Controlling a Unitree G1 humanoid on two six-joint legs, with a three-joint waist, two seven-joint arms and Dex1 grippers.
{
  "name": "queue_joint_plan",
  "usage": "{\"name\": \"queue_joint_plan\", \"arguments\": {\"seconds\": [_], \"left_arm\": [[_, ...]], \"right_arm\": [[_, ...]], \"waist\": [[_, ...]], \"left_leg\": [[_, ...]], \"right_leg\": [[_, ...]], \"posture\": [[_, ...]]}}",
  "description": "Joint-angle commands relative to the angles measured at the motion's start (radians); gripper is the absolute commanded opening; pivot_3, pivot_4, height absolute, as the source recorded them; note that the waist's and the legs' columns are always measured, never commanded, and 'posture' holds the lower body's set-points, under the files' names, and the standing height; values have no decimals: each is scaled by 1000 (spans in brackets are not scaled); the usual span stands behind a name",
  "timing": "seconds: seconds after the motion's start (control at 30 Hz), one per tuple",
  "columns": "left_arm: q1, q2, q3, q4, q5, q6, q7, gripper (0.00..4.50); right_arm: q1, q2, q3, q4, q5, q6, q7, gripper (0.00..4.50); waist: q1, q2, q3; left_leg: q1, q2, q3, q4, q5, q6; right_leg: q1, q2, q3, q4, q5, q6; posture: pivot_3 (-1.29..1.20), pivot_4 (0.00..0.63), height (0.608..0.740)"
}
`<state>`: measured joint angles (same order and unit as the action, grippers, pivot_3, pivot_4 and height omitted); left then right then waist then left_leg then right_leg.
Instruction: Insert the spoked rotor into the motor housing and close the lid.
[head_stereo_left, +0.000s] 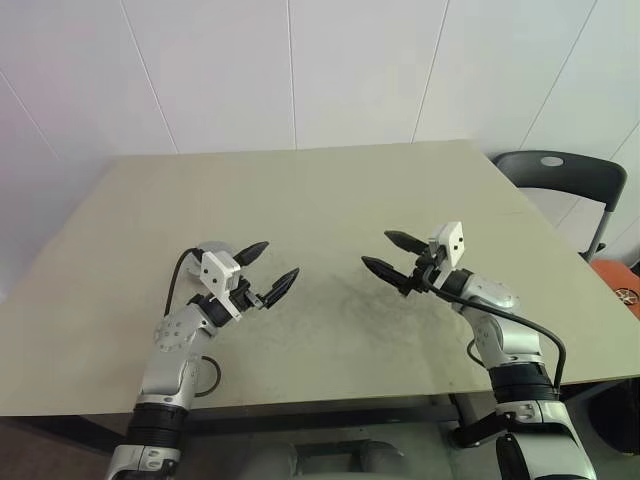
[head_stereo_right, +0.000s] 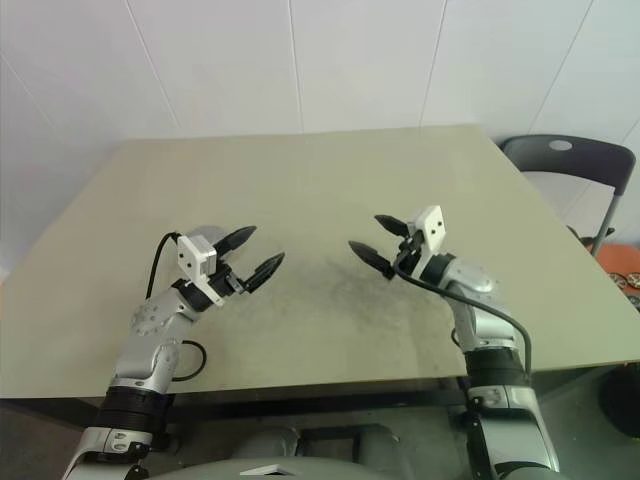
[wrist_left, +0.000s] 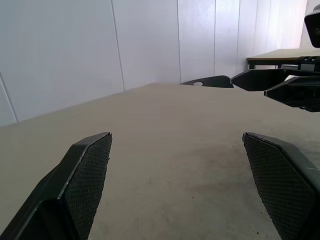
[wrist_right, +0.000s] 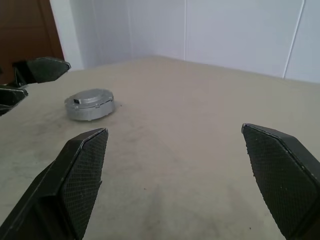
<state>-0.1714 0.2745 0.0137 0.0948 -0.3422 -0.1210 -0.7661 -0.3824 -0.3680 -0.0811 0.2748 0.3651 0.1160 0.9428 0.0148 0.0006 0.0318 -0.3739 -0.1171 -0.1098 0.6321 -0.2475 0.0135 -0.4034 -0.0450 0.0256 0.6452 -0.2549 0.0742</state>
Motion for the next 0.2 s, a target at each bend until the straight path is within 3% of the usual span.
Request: {"name": "queue_joint_plan", "arguments": {"seconds": [0.03,0.2], "left_arm": [[-24,2,-1,-22,4,-20,-3,4465],[-27,-4,-5,-16,9,-22,-4,4465]], "right_arm": [[-27,-1,2,10,-2,-43,12,4500],[-36,-2,0,44,-9,-68,19,4500]], "waist": [[0,0,0],[0,0,0]], "left_leg": [[0,0,0,0,0,0],[0,0,0,0,0,0]], "right_leg": [[0,0,0,0,0,0],[0,0,0,0,0,0]], "posture": [[0,0,740],[0,0,740]]}}
